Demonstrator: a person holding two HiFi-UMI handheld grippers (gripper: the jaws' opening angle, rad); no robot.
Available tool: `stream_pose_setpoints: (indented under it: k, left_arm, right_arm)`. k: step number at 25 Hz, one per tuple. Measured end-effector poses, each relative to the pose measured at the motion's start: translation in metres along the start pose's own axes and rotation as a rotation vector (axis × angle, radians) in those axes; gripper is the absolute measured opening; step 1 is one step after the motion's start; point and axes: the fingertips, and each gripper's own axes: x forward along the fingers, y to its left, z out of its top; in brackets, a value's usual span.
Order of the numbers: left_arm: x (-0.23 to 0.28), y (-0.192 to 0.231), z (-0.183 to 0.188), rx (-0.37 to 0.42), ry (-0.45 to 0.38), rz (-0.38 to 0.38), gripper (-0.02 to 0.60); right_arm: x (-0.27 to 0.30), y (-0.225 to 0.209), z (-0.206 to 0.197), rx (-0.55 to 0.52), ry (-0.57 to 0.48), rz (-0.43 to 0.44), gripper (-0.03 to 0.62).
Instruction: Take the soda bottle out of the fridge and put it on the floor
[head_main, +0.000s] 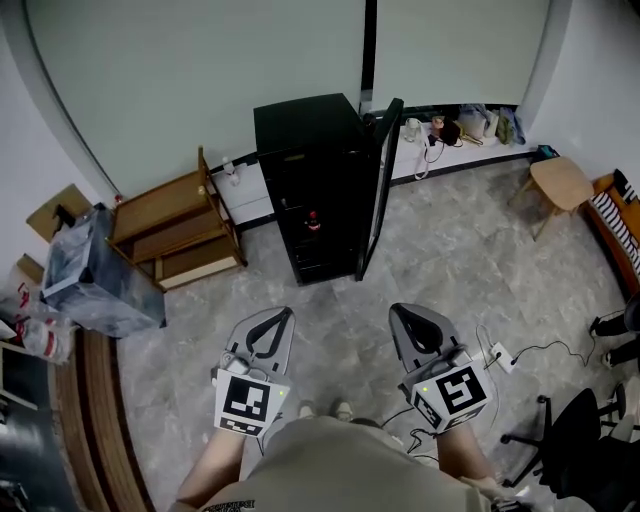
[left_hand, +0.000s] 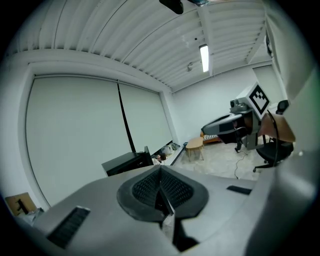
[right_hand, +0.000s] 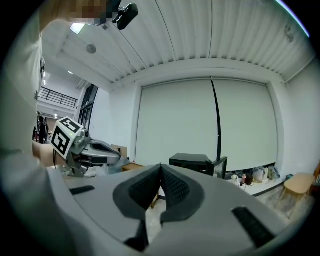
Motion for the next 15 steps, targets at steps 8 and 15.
stream_pose_setpoints:
  k: [8,15]
  left_arm:
    - [0.009,-0.011,0.006,0.003,-0.007,0.021,0.006]
    - [0.013,-0.021,0.002,-0.014,-0.005,0.044,0.006]
  right_arm:
    - [-0.002,-0.009,-0.01,-0.02,0.012,0.036,-0.005]
    - [-0.005,-0.012,-0.022,0.004,0.015,0.071,-0.005]
